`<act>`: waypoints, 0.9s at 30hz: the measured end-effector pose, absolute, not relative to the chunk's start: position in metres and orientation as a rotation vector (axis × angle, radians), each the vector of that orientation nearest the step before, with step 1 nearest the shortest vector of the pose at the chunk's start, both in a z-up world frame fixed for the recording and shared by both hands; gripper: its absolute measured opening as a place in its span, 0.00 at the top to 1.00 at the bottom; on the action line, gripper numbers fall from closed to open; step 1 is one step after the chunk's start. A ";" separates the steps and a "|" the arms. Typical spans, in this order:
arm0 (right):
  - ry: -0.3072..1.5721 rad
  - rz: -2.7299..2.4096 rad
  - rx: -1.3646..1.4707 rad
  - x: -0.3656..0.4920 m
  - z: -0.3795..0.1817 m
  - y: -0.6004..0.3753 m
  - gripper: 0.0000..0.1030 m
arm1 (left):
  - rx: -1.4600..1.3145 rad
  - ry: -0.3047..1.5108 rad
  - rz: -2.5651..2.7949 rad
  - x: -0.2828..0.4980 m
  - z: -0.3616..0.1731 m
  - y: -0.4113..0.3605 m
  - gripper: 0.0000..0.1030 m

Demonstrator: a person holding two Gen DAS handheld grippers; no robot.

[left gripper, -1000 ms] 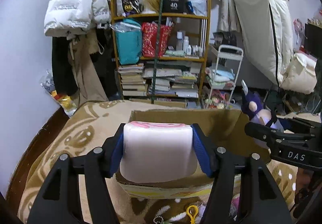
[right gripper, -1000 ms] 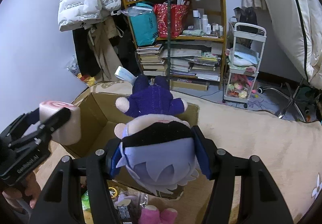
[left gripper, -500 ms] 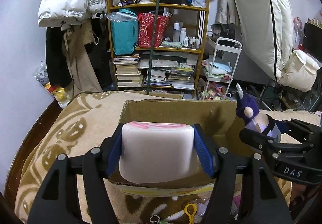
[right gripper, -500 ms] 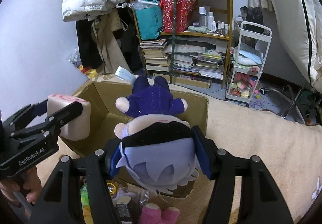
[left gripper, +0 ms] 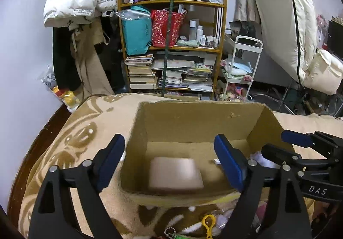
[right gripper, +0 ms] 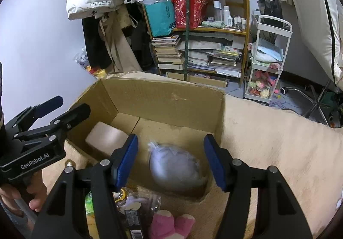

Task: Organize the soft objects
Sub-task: 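Drop pink cylinder plush into box with left tool while right tool drops doll, then move both open tools back toward the remaining plush items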

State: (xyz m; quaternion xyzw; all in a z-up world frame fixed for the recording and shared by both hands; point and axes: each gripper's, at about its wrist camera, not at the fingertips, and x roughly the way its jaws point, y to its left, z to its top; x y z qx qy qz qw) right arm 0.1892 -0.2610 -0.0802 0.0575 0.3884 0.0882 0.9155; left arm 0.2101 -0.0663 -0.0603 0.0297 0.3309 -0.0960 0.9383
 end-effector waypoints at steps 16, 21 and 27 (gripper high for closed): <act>0.725 0.149 0.138 0.164 -0.060 -0.259 0.00 | 0.036 0.706 -0.113 0.186 -0.051 -0.039 0.07; 0.733 0.137 0.155 0.150 -0.059 -0.261 0.00 | 0.035 0.733 -0.110 0.174 -0.049 -0.032 0.06; 0.740 0.115 0.157 0.126 -0.053 -0.266 0.00 | 0.039 0.775 -0.114 0.159 -0.052 -0.026 0.06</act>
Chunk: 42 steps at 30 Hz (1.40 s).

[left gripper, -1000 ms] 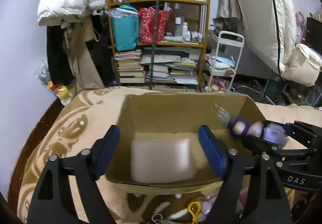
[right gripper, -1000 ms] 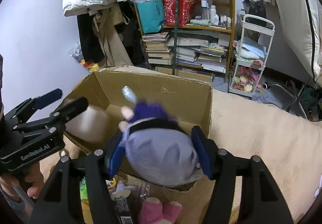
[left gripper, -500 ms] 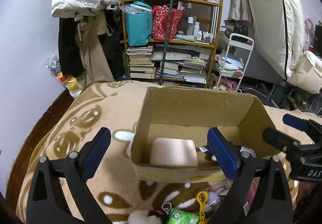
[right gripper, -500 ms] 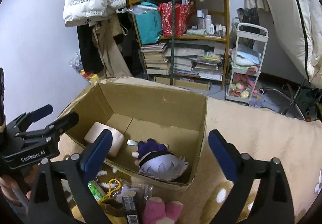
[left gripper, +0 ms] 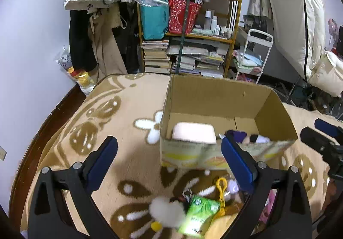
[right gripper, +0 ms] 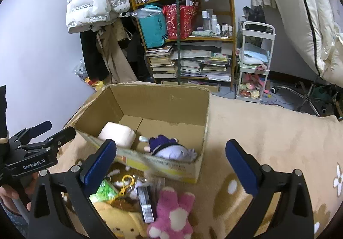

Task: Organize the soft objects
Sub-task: 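Move both open tools back toward the remaining plush items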

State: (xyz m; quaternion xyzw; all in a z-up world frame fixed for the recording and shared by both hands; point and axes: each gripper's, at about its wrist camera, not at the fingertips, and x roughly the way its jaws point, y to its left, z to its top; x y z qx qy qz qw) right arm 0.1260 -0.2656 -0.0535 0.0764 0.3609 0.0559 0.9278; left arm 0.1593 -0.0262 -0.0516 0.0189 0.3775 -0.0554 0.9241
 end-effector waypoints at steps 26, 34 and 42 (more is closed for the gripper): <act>0.807 0.110 0.158 0.040 -0.053 -0.248 0.00 | 0.046 0.875 -0.041 0.093 -0.046 0.002 0.06; 0.864 0.050 0.214 0.052 -0.068 -0.262 0.00 | 0.026 0.938 -0.042 0.101 -0.060 0.006 0.06; 0.923 0.026 0.280 0.071 -0.091 -0.274 0.00 | 0.008 0.987 -0.033 0.118 -0.076 0.006 0.06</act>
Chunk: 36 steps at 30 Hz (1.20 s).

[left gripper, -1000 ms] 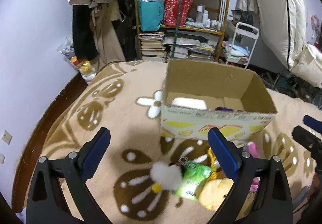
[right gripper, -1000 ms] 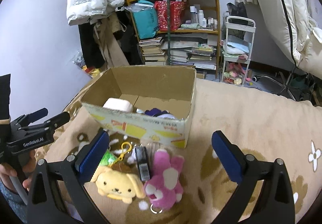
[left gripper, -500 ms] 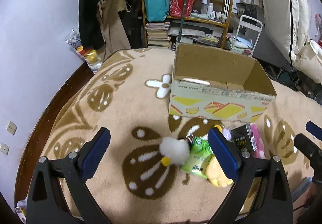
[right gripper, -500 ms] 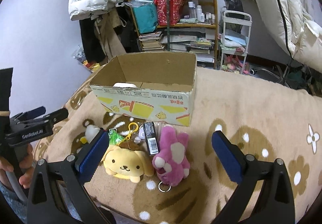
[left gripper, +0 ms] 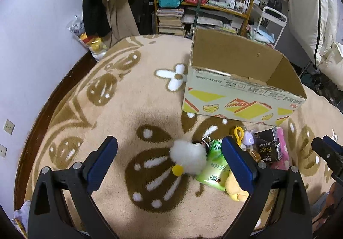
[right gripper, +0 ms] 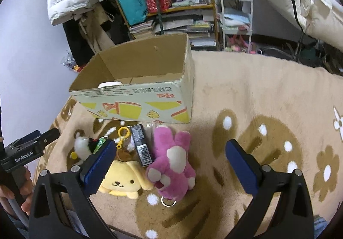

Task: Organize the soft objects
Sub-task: 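Move both open tools back toward the remaining plush items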

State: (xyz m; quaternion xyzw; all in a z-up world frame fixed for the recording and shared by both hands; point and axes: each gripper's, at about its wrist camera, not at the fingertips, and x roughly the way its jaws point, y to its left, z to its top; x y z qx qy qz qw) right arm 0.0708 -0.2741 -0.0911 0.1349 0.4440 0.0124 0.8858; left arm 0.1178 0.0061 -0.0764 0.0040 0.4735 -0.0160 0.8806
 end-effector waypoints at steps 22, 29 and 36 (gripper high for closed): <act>0.954 0.112 0.216 0.103 -0.115 -0.250 0.12 | -0.042 1.188 -0.014 0.156 -0.127 0.010 0.06; 0.968 0.114 0.207 0.111 -0.124 -0.245 0.12 | -0.039 1.241 -0.026 0.163 -0.140 0.005 0.06; 0.968 0.126 0.177 0.115 -0.127 -0.238 0.12 | -0.008 1.285 -0.021 0.170 -0.154 0.000 0.06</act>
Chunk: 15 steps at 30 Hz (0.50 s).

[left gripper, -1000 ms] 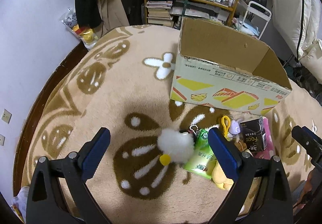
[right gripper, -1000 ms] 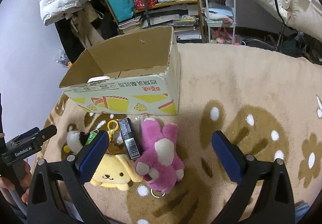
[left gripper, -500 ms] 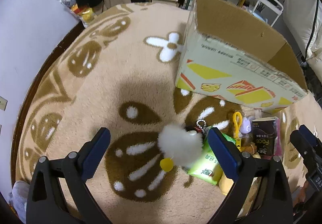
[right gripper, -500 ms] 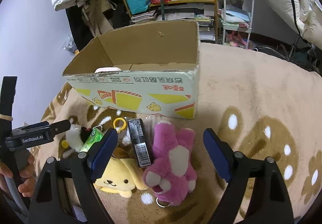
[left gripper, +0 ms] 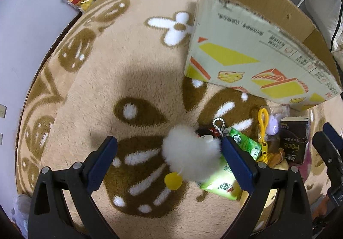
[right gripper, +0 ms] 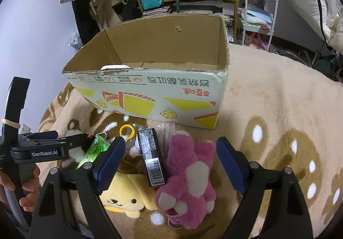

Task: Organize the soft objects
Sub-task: 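Move both open tools back toward the remaining plush items, then grasp white penguin keychain with left tool while right tool grasps black package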

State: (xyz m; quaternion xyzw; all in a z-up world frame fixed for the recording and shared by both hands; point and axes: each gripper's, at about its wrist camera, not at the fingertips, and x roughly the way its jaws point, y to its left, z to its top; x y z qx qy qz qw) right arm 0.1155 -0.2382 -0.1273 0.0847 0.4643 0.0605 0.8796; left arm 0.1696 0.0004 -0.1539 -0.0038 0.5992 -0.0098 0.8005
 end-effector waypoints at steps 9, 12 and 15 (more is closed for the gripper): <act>0.972 0.155 0.153 0.120 -0.131 -0.230 0.27 | 0.062 1.275 -0.014 0.172 -0.163 -0.008 0.06; 0.991 0.169 0.163 0.121 -0.133 -0.228 0.33 | 0.087 1.267 -0.017 0.172 -0.163 -0.012 0.06; 1.004 0.184 0.169 0.121 -0.135 -0.226 0.43 | 0.087 1.268 -0.018 0.174 -0.164 -0.011 0.07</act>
